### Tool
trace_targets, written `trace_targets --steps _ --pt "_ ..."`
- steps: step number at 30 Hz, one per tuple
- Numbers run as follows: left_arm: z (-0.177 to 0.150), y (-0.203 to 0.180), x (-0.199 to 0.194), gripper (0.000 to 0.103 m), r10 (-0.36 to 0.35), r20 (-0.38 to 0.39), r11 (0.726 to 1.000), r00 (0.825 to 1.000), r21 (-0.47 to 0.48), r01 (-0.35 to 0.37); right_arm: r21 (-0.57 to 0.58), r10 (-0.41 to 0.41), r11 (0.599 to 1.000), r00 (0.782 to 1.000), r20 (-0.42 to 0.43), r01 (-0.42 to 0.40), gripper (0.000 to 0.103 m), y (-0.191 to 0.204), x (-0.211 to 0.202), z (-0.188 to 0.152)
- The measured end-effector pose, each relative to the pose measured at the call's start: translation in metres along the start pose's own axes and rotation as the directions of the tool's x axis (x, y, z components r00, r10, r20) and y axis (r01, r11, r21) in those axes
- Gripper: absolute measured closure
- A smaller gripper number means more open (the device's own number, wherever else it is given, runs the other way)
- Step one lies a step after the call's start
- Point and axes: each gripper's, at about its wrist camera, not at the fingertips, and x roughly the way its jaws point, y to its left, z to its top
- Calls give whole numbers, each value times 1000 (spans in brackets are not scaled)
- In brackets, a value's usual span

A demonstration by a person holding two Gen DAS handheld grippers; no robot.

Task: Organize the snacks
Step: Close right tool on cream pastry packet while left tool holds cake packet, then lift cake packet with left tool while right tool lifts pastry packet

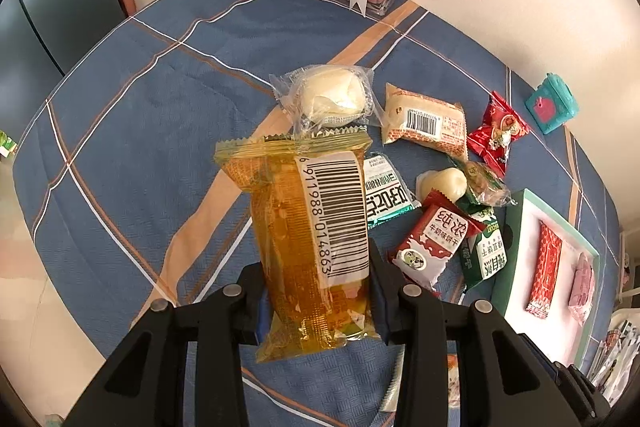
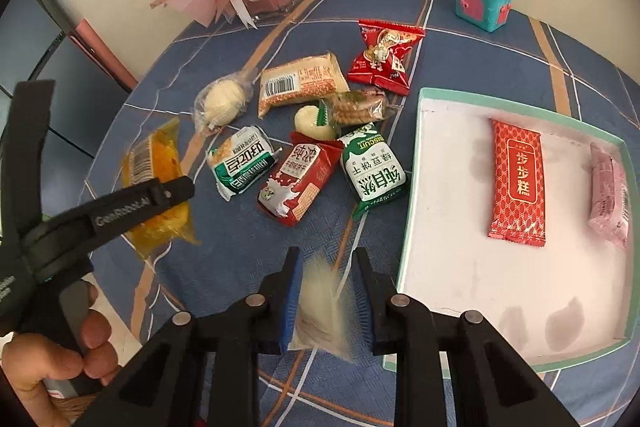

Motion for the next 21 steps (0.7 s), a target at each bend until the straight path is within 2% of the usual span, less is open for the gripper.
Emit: trace_targets --steps 4,13,21 --pt "-4 -5 5 63 17 -29 999 999 31 -16 -3 -3 1000 999 -42 3 76 -2 14 -2" --pt "-30 -6 32 63 36 -178 996 983 86 -21 -33 -10 999 988 -153 5 75 4 43 -17" --pt "-56 2 37 63 52 -247 994 968 102 -27 -31 -20 999 983 -182 14 74 10 44 -38"
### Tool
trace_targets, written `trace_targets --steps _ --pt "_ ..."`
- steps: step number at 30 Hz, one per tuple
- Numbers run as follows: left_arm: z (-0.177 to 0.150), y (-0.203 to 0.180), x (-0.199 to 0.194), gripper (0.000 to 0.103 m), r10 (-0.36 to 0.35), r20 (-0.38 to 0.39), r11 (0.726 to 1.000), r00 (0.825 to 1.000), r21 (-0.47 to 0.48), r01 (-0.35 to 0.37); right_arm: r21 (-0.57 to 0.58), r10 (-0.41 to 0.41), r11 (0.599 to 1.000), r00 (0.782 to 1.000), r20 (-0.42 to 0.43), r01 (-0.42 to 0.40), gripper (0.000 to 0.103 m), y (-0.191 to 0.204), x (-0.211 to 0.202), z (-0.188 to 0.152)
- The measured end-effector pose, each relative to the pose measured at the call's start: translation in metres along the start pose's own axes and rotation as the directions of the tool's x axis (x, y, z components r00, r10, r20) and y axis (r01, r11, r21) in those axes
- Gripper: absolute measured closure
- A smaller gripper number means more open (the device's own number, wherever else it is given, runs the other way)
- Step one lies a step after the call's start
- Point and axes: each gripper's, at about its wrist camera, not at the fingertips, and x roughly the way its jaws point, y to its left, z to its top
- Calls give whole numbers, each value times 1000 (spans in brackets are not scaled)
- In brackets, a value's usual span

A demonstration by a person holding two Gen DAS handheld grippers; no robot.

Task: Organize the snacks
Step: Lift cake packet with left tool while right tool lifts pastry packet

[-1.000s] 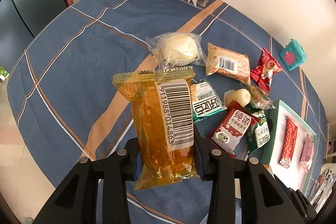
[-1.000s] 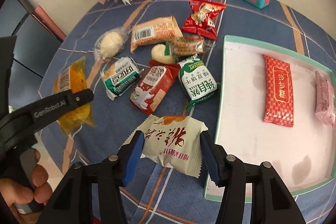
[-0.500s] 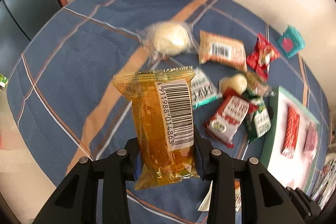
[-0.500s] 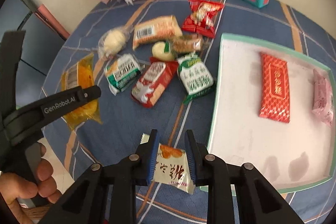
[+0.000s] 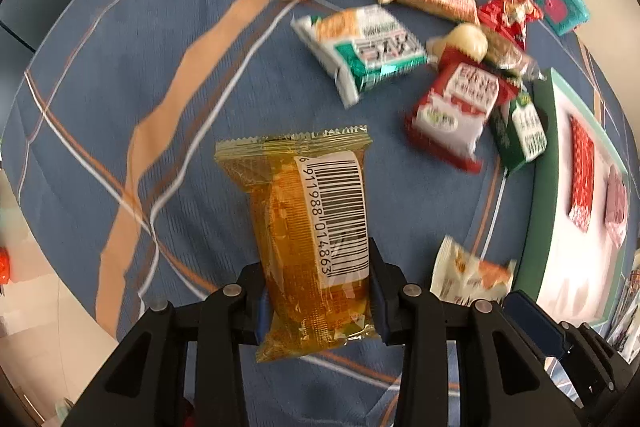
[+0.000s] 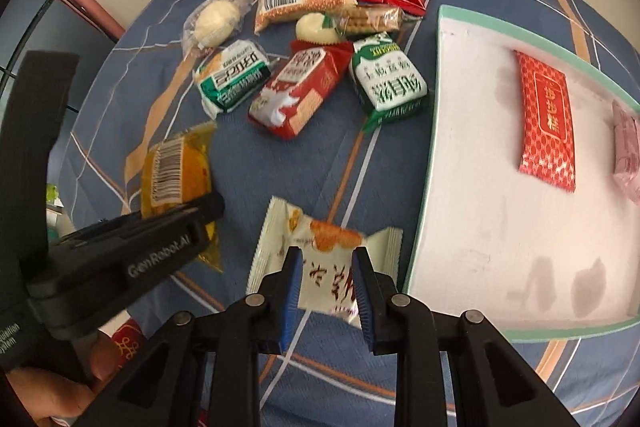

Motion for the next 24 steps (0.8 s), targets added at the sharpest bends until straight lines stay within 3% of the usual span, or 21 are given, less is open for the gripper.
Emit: trace_targets --steps 4,6,12,24 --pt "-8 13 -3 63 -19 0 999 1000 -41 19 15 -5 1000 1000 1 5 64 2 0 -10" --pt "-9 22 -5 63 -29 10 997 1000 -69 29 26 -10 1000 1000 1 10 47 2 1 -15" --pt "-7 35 -4 63 -44 -6 995 999 -85 43 9 -37 999 999 -10 37 34 9 9 -15" --pt "2 55 -1 62 -41 -2 989 999 -144 41 -77 -121 990 993 -5 121 29 42 34 -8"
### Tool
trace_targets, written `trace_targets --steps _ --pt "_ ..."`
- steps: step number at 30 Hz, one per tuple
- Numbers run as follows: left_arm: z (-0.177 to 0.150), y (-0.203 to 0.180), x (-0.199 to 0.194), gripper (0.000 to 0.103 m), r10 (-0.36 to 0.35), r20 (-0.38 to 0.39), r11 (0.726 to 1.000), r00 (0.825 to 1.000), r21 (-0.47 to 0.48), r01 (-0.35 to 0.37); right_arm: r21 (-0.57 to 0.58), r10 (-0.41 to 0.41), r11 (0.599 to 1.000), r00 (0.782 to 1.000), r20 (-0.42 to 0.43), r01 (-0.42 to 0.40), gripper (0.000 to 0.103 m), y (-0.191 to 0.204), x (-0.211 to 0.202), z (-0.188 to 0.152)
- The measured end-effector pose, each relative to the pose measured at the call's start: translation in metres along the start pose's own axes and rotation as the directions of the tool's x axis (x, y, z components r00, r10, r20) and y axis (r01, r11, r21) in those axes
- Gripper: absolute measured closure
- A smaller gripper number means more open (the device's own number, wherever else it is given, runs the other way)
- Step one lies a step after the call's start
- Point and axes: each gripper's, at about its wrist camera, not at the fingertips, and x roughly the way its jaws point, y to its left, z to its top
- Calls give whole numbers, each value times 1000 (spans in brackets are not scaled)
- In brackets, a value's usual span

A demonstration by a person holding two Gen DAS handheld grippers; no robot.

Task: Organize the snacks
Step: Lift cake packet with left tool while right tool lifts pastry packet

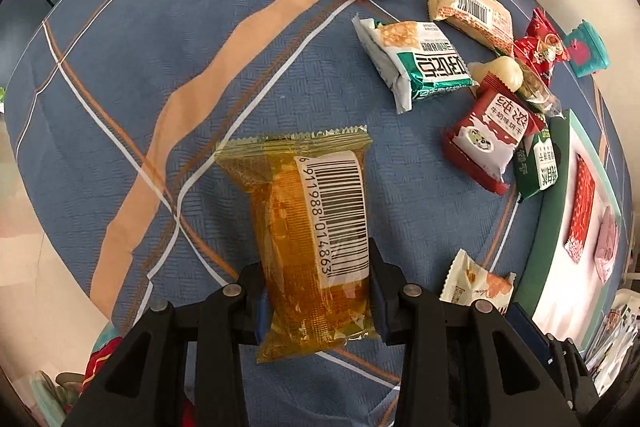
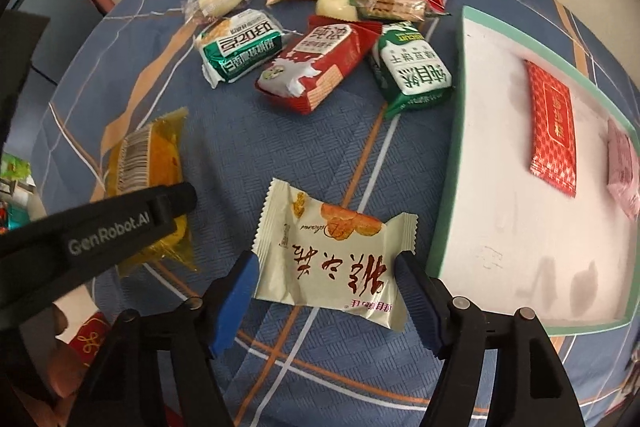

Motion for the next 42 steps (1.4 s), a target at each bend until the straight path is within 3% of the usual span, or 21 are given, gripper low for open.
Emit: trace_targets --steps 8,15,19,25,30,42 --pt "4 6 -2 62 -6 0 1000 1000 -4 6 24 -13 1000 1000 7 13 28 7 12 10" --pt "5 7 -1 62 -10 -1 1000 1000 -16 10 -95 -98 991 995 -7 97 23 30 22 7" --pt "9 7 1 62 -11 -1 1000 1000 -16 11 -87 -97 992 995 -11 96 23 32 26 9" --pt "4 4 -1 62 -11 -1 1000 1000 -19 11 -55 -69 996 997 -16 68 28 16 24 12" --pt "4 -2 3 62 -13 -1 1000 1000 -21 13 -43 -71 997 997 -9 70 43 4 14 13" --pt "5 -3 1 62 -26 -2 1000 1000 -14 26 -19 -40 999 999 -2 40 47 -19 -2 14"
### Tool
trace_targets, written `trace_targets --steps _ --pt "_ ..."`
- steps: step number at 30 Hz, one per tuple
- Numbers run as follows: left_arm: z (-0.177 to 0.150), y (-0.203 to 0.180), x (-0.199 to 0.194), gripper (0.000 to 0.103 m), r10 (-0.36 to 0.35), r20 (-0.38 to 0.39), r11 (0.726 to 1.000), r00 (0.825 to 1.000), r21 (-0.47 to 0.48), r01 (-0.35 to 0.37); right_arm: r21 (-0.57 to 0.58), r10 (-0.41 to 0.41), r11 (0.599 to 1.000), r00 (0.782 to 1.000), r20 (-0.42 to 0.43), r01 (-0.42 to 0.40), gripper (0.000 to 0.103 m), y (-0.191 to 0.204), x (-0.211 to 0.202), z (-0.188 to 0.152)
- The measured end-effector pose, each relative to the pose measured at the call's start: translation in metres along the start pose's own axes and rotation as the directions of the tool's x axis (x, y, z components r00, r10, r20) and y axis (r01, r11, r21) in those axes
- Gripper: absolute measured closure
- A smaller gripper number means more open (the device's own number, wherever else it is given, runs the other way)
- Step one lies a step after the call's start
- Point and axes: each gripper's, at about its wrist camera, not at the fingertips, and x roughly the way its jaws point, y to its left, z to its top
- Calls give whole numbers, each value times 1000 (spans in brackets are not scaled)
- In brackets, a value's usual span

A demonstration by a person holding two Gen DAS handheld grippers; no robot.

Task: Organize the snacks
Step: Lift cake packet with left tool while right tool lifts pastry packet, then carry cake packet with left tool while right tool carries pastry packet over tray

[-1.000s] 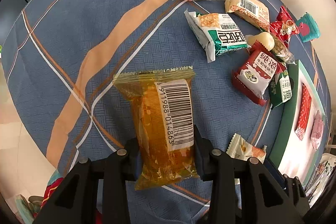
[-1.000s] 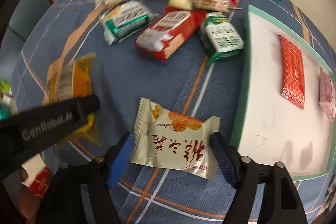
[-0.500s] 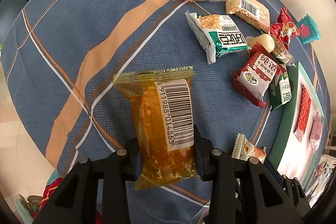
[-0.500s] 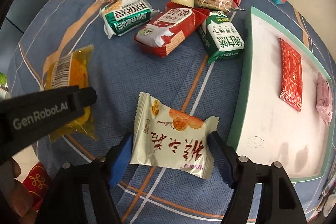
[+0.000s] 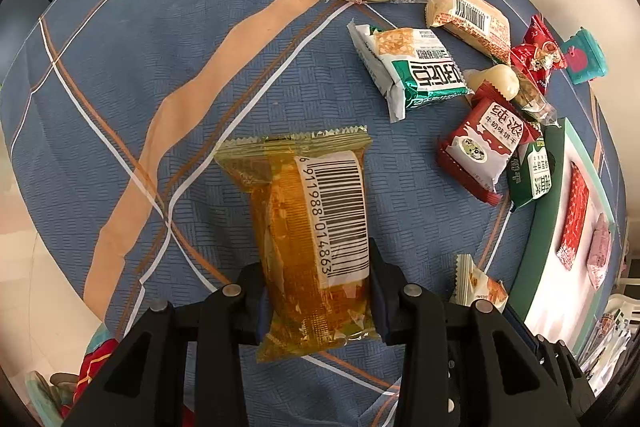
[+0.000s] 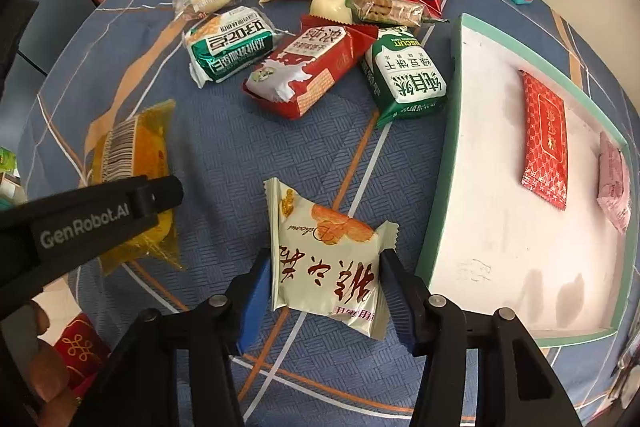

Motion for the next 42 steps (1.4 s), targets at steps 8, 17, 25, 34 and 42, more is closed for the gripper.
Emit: trace_targets --steps 8,17,25,34,42 --pt "1 -7 -13 62 -5 48 1000 999 15 4 27 57 998 996 62 -59 47 -8 -32 3" --pt "-1 -31 -29 62 -15 108 998 994 66 8 92 61 993 991 123 -73 47 -36 -64 -3" --pt "-17 -91 -46 62 -44 183 971 982 238 0 255 1 966 989 146 -38 47 -84 -77 -16" --pt "-55 -162 -53 62 -115 207 874 972 487 0 494 -107 869 988 108 40 47 -184 -78 -38" --pt "-80 -206 -51 62 -177 194 777 965 630 16 639 -120 768 988 93 33 47 -248 -78 -79"
